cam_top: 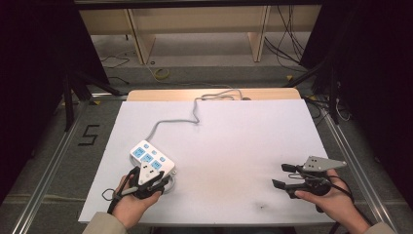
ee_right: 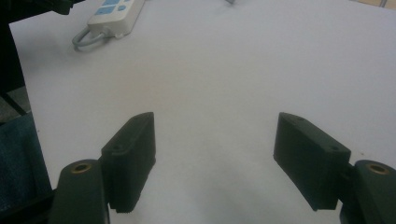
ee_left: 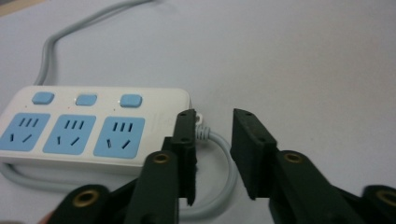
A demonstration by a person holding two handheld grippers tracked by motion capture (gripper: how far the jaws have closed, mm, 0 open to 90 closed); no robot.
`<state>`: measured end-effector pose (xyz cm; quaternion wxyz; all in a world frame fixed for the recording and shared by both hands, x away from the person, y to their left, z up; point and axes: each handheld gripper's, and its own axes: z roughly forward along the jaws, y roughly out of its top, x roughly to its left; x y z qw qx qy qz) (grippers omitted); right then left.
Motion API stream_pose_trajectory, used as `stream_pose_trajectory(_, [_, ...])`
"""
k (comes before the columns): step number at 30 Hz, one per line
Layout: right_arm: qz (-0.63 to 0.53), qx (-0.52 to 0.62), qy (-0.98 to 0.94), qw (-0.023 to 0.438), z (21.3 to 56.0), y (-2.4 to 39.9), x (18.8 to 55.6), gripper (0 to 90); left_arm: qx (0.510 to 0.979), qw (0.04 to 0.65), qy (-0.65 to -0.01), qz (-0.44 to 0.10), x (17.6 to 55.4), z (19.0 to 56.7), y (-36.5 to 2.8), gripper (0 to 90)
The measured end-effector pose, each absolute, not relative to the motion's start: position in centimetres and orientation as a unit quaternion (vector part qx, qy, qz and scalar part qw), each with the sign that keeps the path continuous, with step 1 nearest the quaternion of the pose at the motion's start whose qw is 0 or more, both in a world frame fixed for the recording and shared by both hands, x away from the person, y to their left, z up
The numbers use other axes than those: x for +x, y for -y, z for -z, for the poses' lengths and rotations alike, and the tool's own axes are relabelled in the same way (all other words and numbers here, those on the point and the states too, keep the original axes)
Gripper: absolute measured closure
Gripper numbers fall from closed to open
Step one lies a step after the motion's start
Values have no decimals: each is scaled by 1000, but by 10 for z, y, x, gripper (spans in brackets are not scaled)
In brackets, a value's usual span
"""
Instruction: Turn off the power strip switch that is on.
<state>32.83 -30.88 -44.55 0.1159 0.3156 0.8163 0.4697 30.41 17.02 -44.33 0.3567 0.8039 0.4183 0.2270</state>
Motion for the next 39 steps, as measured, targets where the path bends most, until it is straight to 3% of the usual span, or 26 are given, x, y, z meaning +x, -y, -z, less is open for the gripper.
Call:
stream_pose_trajectory(4, [-469,315,-817,115,446,308,328,299,800,353,-424,-236,304,438,-171,896])
stream_pose_trajectory(39, [-470,316,-816,114,445,307,330,299,764,333,-483,-269,344,435,-193,900])
